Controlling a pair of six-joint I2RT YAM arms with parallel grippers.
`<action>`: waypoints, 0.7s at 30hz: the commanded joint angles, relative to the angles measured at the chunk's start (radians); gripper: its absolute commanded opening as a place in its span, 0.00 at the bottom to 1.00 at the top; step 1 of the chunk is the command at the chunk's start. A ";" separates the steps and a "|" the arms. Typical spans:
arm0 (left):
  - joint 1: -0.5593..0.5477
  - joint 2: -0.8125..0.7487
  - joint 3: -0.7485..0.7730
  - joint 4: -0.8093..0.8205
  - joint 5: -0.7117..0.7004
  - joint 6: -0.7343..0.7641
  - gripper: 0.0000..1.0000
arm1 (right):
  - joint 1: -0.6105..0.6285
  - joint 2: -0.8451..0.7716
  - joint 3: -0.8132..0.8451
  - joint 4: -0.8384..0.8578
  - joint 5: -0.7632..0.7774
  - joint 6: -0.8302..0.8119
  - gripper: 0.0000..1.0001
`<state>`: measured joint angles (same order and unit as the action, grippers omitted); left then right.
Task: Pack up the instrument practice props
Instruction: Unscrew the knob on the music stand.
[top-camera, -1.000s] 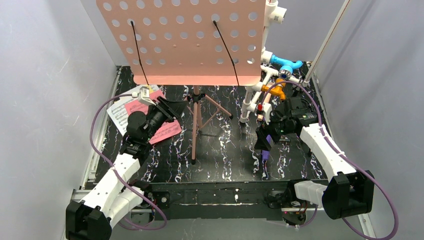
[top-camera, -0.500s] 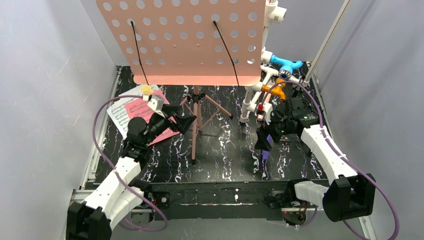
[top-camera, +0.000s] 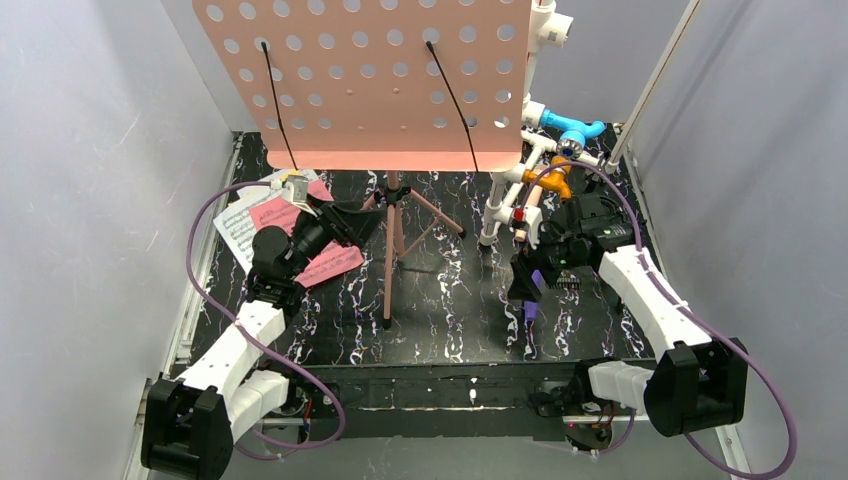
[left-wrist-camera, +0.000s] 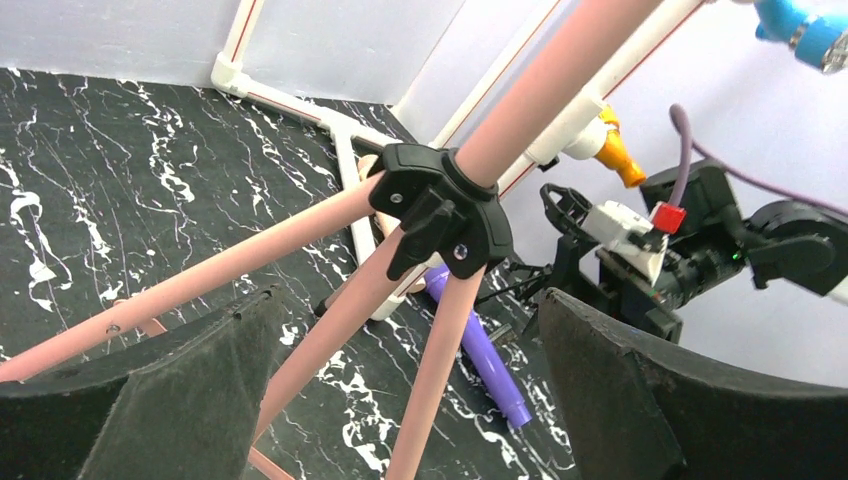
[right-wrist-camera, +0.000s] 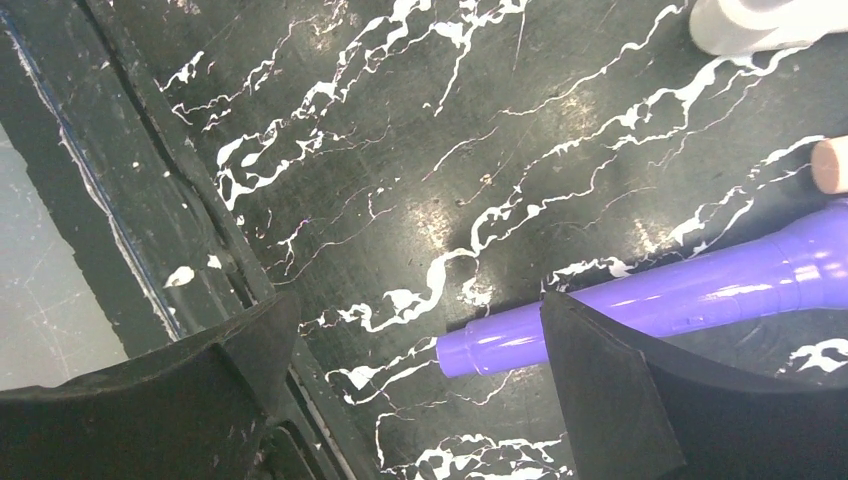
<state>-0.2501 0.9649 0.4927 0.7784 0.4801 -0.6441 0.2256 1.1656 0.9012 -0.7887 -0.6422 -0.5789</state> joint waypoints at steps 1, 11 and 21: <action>0.030 -0.021 0.019 0.034 0.014 -0.093 0.98 | 0.033 0.045 0.055 0.007 -0.014 0.019 1.00; 0.074 0.030 0.049 0.015 0.069 -0.182 0.98 | 0.069 0.066 0.042 0.025 0.011 0.015 1.00; 0.089 0.083 0.109 0.018 0.094 -0.257 0.98 | 0.069 0.069 0.033 0.031 0.018 0.014 1.00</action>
<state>-0.1707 1.0279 0.5407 0.7769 0.5407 -0.8528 0.2863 1.2343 0.9092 -0.8066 -0.6231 -0.5674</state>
